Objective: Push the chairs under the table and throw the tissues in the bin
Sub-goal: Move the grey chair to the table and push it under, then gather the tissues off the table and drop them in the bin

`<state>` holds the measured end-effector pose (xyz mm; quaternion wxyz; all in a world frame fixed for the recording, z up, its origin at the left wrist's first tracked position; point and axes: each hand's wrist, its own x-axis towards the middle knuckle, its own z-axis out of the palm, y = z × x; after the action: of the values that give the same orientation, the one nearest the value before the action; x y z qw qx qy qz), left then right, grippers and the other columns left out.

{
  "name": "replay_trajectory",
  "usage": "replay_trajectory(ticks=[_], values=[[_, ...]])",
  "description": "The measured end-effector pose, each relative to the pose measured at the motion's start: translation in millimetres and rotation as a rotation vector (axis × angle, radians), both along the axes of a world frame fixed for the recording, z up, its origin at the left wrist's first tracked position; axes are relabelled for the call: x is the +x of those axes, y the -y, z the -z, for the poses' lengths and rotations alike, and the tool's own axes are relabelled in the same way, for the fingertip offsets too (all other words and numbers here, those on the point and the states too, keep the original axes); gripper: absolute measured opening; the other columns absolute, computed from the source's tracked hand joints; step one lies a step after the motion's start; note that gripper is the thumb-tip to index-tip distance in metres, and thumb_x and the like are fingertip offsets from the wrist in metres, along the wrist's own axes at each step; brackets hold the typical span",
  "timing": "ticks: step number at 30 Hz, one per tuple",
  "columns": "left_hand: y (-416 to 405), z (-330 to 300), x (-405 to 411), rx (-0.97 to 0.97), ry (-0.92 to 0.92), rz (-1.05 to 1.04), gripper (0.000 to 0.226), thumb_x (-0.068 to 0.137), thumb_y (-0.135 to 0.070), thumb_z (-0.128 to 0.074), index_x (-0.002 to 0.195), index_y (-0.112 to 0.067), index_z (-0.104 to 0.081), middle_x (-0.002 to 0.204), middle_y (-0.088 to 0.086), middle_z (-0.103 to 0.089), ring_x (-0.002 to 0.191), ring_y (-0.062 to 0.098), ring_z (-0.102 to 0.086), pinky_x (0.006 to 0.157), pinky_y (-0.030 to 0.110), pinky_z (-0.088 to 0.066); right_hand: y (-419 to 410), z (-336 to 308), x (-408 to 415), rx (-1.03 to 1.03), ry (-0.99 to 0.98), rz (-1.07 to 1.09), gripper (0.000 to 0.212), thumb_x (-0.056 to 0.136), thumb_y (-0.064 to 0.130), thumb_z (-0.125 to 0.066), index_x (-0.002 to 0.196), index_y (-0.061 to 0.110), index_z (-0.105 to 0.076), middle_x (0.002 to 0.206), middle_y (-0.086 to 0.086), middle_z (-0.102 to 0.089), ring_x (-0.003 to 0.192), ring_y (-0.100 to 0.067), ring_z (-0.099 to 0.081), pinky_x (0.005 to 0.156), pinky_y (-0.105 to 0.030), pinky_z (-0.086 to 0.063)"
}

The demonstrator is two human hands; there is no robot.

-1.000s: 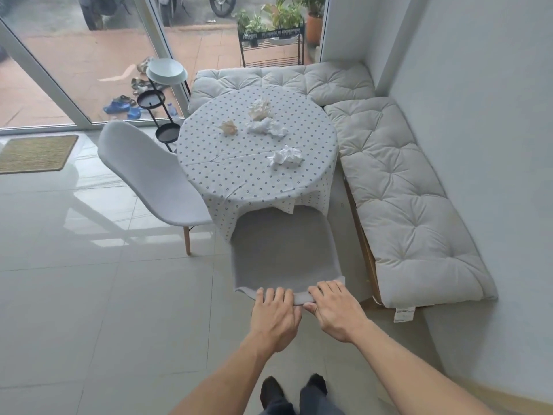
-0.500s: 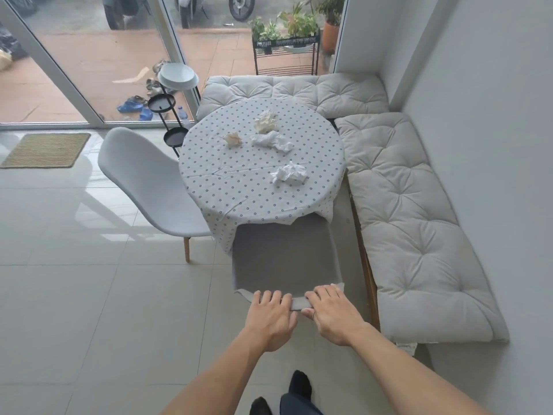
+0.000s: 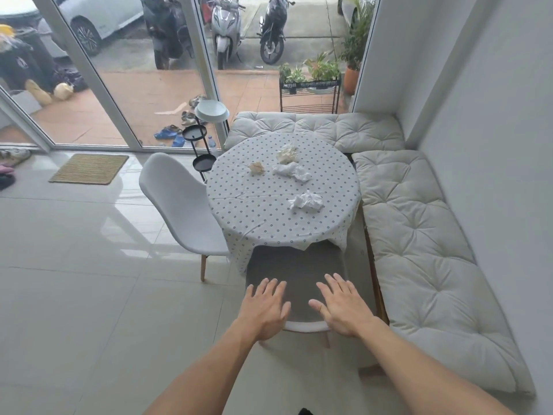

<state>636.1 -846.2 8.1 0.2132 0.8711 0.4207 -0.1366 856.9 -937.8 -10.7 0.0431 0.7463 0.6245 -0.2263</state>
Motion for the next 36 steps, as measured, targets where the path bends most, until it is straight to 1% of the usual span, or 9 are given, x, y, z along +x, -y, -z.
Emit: replay_trajectory(ticks=[9, 13, 15, 19, 22, 28, 32, 36], values=[[-61.3, -28.1, -11.6, 0.059, 0.043, -0.059, 0.07, 0.106, -0.055, -0.021, 0.166, -0.021, -0.008, 0.176, 0.005, -0.005, 0.161, 0.025, 0.002, 0.129, 0.058, -0.002, -58.1, -37.1, -7.5, 0.047, 0.053, -0.012, 0.075, 0.102, 0.067, -0.017, 0.16, 0.018, -0.019, 0.171, -0.012, -0.006, 0.156, -0.029, 0.004, 0.126, -0.053, -0.005], [-102.8, -43.8, -23.0, 0.1, 0.079, -0.041, 0.07, 0.107, -0.055, -0.022, 0.165, -0.019, -0.007, 0.176, 0.007, -0.006, 0.161, 0.025, 0.002, 0.128, 0.06, -0.004, -95.2, -47.1, -19.1, 0.092, 0.086, -0.011, 0.073, 0.102, 0.066, -0.019, 0.158, 0.019, -0.021, 0.169, -0.012, -0.013, 0.156, -0.029, 0.0, 0.125, -0.054, -0.007], [-125.7, -50.8, -30.5, 0.107, 0.099, -0.034, 0.069, 0.108, -0.054, -0.022, 0.165, -0.019, -0.008, 0.176, 0.007, -0.006, 0.161, 0.026, 0.002, 0.128, 0.06, -0.004, -114.9, -49.6, -26.6, 0.102, 0.094, 0.002, 0.072, 0.102, 0.066, -0.019, 0.157, 0.019, -0.023, 0.169, -0.013, -0.013, 0.156, -0.031, -0.002, 0.125, -0.054, -0.008], [-182.3, -58.1, -53.8, 0.122, 0.126, 0.008, 0.068, 0.107, -0.053, -0.021, 0.165, -0.02, -0.008, 0.176, 0.007, -0.006, 0.161, 0.027, -0.001, 0.128, 0.059, -0.007, -162.1, -53.0, -48.0, 0.096, 0.11, 0.07, 0.073, 0.102, 0.067, -0.019, 0.158, 0.02, -0.021, 0.169, -0.013, -0.012, 0.156, -0.031, -0.002, 0.125, -0.054, -0.008], [-231.1, -59.3, -77.0, 0.127, 0.119, 0.06, 0.069, 0.108, -0.055, -0.019, 0.165, -0.021, -0.005, 0.176, 0.006, -0.003, 0.161, 0.026, 0.002, 0.128, 0.058, -0.005, -199.3, -54.9, -71.9, 0.092, 0.121, 0.112, 0.072, 0.102, 0.065, -0.021, 0.158, 0.02, -0.02, 0.169, -0.013, -0.01, 0.156, -0.032, -0.003, 0.124, -0.056, -0.008], [-320.2, -63.2, -114.6, 0.152, 0.101, 0.163, 0.07, 0.107, -0.06, -0.016, 0.165, -0.023, -0.003, 0.176, 0.005, -0.001, 0.161, 0.026, 0.003, 0.129, 0.058, -0.004, -258.3, -67.9, -111.1, 0.123, 0.073, 0.286, 0.069, 0.104, 0.063, -0.022, 0.158, 0.02, -0.02, 0.17, -0.014, -0.009, 0.156, -0.033, -0.002, 0.124, -0.057, -0.009], [-366.0, -62.0, -122.9, 0.153, 0.113, 0.188, 0.071, 0.106, -0.061, -0.016, 0.165, -0.024, -0.004, 0.176, 0.004, -0.002, 0.161, 0.025, 0.002, 0.129, 0.056, -0.005, -285.4, -73.9, -116.1, 0.142, 0.064, 0.384, 0.069, 0.104, 0.062, -0.023, 0.158, 0.02, -0.02, 0.17, -0.012, -0.008, 0.156, -0.031, -0.002, 0.124, -0.057, -0.009], [-406.4, -59.1, -113.2, 0.138, 0.114, 0.223, 0.07, 0.107, -0.06, -0.018, 0.165, -0.024, -0.005, 0.176, 0.005, -0.002, 0.162, 0.026, 0.001, 0.13, 0.055, -0.008, -312.7, -74.7, -104.6, 0.169, 0.075, 0.472, 0.069, 0.104, 0.063, -0.023, 0.158, 0.02, -0.021, 0.17, -0.012, -0.01, 0.156, -0.029, -0.002, 0.124, -0.055, -0.009]])
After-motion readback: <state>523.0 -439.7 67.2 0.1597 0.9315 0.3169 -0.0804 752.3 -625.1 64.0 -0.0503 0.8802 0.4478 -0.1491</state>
